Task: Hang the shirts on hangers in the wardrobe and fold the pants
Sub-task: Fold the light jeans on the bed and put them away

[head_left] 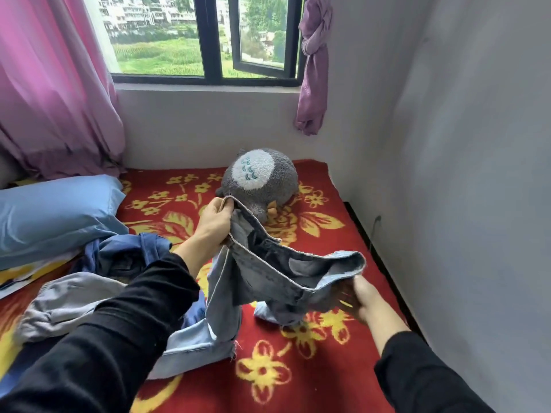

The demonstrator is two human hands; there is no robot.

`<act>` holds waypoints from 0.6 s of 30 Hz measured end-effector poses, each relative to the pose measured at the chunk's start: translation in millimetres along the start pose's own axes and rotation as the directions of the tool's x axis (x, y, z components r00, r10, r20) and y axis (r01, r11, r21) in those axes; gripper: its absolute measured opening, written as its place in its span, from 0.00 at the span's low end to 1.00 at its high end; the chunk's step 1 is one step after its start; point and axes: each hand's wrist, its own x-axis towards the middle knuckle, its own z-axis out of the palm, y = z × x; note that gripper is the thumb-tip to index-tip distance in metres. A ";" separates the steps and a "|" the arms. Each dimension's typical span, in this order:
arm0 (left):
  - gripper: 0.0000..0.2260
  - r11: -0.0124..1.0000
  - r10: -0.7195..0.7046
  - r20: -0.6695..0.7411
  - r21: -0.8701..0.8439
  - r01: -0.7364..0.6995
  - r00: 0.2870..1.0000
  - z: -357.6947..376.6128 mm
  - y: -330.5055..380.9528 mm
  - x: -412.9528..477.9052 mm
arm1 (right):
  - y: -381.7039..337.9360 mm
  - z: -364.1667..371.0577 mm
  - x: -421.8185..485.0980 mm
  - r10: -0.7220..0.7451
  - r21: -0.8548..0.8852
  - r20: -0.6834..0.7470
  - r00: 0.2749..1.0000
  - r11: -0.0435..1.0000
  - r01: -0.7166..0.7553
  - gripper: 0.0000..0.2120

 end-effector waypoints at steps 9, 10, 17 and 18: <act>0.12 0.999 -0.008 0.323 -0.049 0.025 0.946 -3.7 11.2 -5.3 | 13.0 33.3 2.2 0.024 -0.090 0.078 0.997 0.996 -0.017 0.15; 0.14 0.998 -0.015 0.334 -0.050 0.033 0.942 -8.0 13.5 -6.5 | 16.5 42.7 3.6 0.013 -0.189 0.077 0.997 0.982 0.002 0.18; 0.09 0.991 -0.006 0.417 -0.116 0.060 0.909 -49.6 29.6 -14.9 | 45.6 97.1 18.1 -0.149 -0.650 0.163 0.975 0.727 0.220 0.31; 0.09 0.988 -0.014 0.430 -0.133 0.078 0.903 -56.0 31.6 -15.8 | 47.5 101.6 19.2 -0.176 -0.668 0.106 0.979 0.716 0.202 0.35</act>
